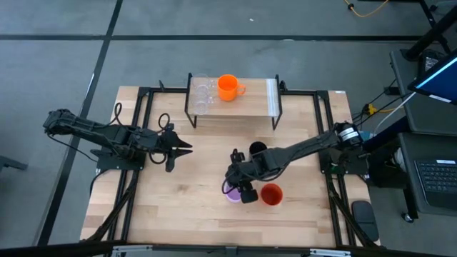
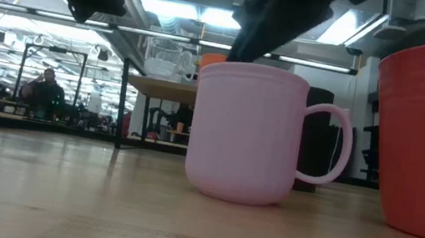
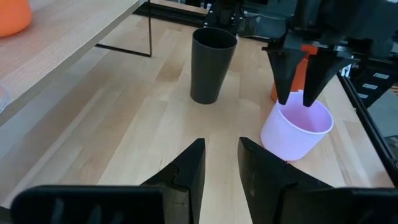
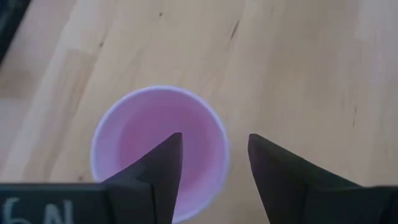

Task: Stack small to large cups/mugs on shelf
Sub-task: Put the pink mug on top of the shelf

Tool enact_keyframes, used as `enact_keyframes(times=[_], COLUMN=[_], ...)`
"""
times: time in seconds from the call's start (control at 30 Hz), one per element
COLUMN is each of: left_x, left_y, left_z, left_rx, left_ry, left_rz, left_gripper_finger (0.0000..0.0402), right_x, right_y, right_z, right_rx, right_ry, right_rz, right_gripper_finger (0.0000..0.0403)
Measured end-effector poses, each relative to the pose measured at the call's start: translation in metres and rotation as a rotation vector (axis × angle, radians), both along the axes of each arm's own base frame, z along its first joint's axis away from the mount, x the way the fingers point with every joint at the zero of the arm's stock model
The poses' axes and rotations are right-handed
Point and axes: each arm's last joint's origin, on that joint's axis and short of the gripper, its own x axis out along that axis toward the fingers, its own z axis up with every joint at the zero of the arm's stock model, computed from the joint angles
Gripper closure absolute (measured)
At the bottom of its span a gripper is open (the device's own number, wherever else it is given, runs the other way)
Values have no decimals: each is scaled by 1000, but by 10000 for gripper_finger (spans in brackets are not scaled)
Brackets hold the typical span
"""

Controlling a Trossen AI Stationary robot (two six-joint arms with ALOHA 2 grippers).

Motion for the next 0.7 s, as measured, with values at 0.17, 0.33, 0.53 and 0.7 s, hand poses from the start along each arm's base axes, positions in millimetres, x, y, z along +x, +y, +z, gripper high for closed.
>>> enact_keyframes(times=[0.17, 0.33, 0.53, 0.7], left_x=[0, 0, 0, 0], left_y=[0, 0, 0, 0], left_z=[0, 0, 0, 0], left_rx=[-3, -24, -24, -24], left_ry=[-2, -3, -4, -4], left_rz=[2, 10, 10, 10], left_gripper_finger=[312, 312, 312, 312], right_x=[2, 7, 11, 14], right_y=[-1, -5, -7, -8], right_z=[-4, -14, -27, -39], right_rx=[-7, -13, -22, -29], right_ry=[14, 39, 72, 99], right_rz=[-1, -14, -23, -28], right_gripper_finger=[218, 218, 218, 218])
